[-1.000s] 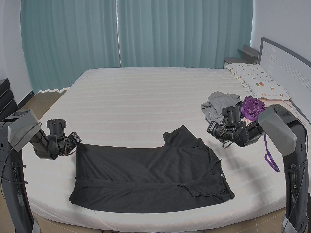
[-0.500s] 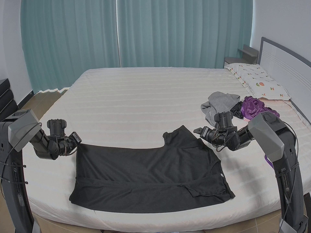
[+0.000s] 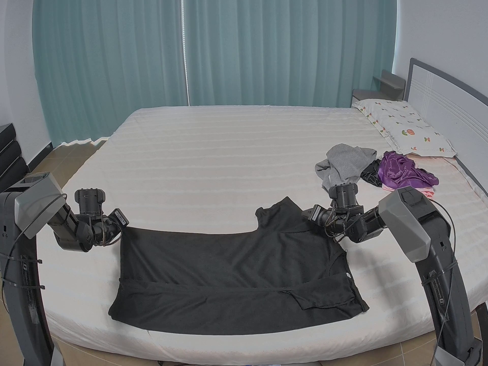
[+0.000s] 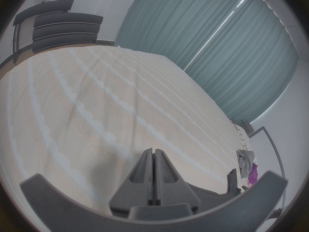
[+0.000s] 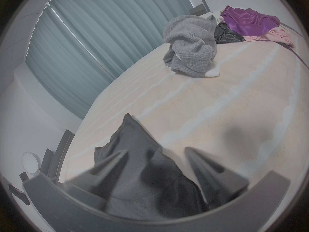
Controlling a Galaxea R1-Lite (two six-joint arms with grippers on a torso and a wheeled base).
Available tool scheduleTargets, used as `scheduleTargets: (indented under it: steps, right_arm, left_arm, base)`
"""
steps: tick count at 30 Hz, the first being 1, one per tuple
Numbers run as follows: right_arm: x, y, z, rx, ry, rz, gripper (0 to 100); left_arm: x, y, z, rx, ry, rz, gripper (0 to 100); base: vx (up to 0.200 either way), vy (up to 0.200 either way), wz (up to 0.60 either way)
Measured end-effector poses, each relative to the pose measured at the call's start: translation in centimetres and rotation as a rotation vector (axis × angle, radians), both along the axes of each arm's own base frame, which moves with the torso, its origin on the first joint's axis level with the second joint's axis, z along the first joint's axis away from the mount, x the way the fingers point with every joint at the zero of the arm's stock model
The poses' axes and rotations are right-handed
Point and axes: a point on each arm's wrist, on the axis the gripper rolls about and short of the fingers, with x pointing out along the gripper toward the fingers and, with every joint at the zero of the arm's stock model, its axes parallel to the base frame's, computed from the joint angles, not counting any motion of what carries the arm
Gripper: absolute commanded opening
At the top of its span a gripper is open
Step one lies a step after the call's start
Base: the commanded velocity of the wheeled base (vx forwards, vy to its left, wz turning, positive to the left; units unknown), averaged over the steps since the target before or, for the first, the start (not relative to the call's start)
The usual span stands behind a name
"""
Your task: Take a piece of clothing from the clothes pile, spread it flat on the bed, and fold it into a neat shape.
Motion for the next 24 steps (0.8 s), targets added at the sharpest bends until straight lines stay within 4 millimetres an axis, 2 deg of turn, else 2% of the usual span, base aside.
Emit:
scheduleTargets:
  steps: [6,14,24]
  right_arm:
    - [0.1,0.0,-0.6,-0.006,-0.002,-0.013,0]
    - [0.0,-0.3,-0.4,-0.008,-0.001,-0.033,0]
    - [-0.8,-0.3,1.7,0.012,-0.039,-0.037,0]
  left_arm:
    - [0.0,0.0,-0.1,0.001,0.003,-0.001,0]
    - [-0.1,-0.1,-0.2,0.002,0.007,-0.004,0]
    - [-0.1,-0.1,0.0,0.002,0.002,-0.001,0]
  base:
    - [0.0,0.0,0.0]
    - [0.0,0.0,0.0]
    - [0.0,0.0,0.0]
